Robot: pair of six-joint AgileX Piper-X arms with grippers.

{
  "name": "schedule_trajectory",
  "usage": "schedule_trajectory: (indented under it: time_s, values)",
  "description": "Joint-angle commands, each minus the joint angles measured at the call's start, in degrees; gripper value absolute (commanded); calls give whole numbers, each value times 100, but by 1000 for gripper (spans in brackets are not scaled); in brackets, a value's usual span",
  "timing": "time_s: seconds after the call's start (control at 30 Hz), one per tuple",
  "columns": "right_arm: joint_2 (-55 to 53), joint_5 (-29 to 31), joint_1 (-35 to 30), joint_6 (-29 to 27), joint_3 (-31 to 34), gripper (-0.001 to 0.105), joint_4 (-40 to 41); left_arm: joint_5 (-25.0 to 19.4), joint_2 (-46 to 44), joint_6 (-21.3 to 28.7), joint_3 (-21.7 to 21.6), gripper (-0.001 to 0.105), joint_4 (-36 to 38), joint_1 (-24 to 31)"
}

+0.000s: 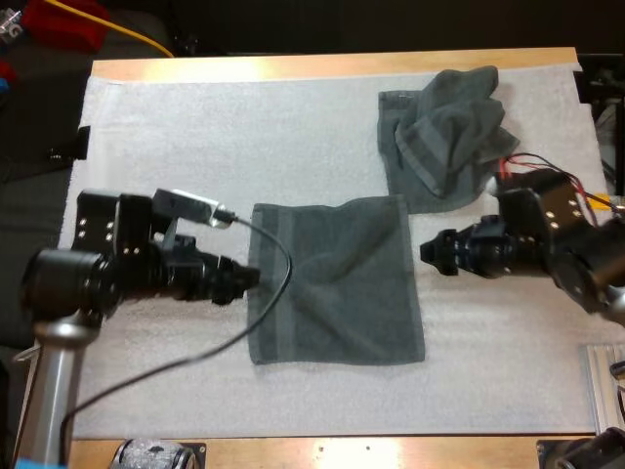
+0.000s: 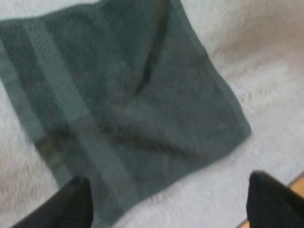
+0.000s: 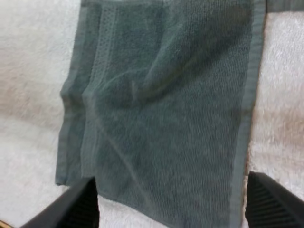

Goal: Pick towel from pile, fold and stack

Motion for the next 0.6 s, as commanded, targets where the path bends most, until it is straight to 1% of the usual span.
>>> schedule_trajectory:
  time_s: [0.0,0.23,0.4,0.57]
  values:
    - [-160,15,-2,-80,-29,63,121,23,-146,-50,13,65,134,4]
    - [-840,15,-2,-80,-29,63,417,-5,-770,-74,260,65,558,4]
    - [-1258,15,-2,-80,-29,63,833,-5,-1247,-281,638,65,681,4]
    - [-1633,15,-2,-80,127,63,1052,-5,-1637,-311,960,65,860,4]
